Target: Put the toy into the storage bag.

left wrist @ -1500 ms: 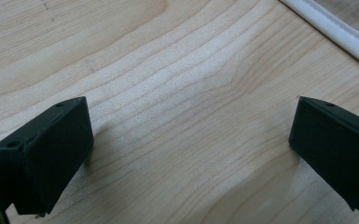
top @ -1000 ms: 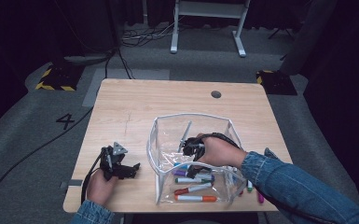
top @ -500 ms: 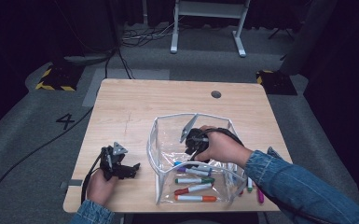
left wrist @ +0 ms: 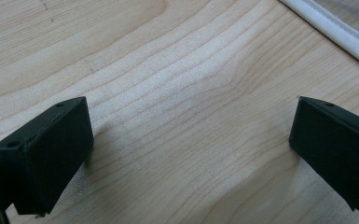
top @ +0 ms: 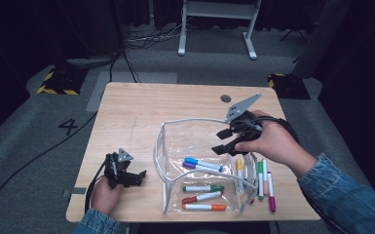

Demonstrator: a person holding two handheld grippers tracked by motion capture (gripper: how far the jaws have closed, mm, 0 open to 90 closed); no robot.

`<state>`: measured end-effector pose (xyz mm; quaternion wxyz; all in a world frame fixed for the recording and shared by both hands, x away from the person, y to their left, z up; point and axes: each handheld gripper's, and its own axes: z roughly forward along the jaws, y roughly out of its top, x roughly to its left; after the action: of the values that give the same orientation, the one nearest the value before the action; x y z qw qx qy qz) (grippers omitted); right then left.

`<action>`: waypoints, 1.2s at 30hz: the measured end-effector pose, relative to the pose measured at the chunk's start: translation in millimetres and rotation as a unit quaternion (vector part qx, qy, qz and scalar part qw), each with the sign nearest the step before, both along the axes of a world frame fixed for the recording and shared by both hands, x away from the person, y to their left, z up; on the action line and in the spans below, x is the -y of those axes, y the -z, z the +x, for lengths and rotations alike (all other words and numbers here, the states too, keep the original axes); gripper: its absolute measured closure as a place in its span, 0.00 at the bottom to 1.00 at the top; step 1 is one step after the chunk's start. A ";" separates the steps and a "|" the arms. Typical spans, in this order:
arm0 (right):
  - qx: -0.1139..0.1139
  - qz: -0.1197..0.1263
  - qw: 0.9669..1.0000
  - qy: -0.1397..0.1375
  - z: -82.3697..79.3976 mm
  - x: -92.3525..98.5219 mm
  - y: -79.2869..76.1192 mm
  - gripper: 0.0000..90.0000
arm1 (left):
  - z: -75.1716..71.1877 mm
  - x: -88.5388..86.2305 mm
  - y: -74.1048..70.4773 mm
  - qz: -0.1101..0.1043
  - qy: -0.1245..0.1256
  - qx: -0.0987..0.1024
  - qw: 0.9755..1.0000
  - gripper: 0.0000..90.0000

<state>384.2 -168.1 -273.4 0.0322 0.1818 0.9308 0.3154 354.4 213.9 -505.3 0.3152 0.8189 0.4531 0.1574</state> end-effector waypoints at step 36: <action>-0.046 -0.011 0.969 0.244 -23.1 178.7 106.0 0.46 | 0.0 0.0 0.0 0.000 0.000 0.000 1.000 0.00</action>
<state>361.1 -346.8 -379.4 0.0677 0.4169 0.8625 0.2787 354.4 213.9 -505.4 0.3153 0.8187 0.4532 0.1577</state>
